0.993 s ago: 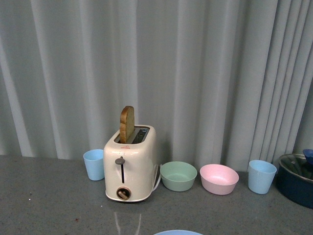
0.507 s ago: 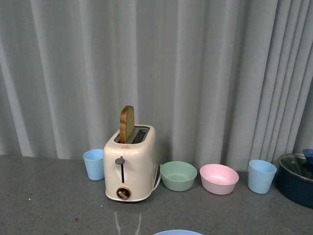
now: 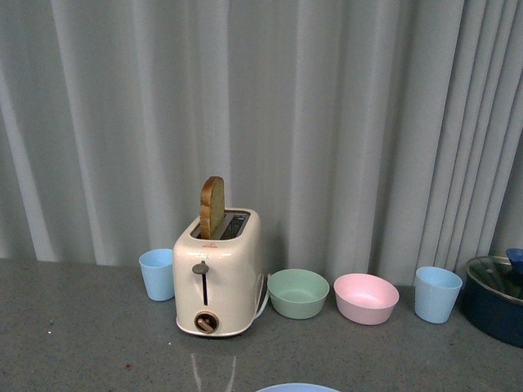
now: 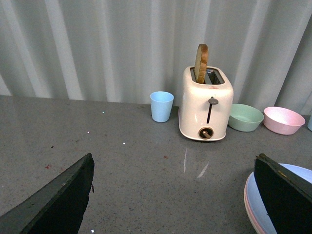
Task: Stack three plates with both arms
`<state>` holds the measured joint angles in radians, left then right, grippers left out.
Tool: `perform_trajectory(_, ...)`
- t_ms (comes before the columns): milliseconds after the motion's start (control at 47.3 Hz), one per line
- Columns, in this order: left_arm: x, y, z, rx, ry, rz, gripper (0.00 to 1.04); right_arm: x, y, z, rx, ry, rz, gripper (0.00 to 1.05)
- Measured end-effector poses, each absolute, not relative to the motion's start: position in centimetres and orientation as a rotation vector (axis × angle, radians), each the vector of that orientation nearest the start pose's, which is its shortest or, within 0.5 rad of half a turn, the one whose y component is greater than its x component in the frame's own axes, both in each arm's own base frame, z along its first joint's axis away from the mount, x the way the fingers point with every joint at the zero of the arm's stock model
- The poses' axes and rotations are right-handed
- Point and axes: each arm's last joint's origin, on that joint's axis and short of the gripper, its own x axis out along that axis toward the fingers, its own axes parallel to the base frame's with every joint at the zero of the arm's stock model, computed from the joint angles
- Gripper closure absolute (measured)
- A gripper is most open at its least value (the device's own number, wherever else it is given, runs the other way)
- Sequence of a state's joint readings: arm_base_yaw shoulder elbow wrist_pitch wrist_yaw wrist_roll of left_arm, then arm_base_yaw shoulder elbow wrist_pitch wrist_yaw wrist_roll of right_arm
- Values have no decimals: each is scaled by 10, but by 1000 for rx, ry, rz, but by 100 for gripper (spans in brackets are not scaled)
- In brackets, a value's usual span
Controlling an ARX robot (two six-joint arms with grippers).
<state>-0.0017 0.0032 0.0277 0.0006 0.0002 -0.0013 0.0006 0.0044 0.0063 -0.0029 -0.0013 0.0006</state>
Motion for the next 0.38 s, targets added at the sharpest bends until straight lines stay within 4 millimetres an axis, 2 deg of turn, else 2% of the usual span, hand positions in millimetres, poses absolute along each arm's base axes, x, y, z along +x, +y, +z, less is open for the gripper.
perform_trajectory(380,96,0,173,-1,-25,-2,7,98,0,165,1,1,2,7)
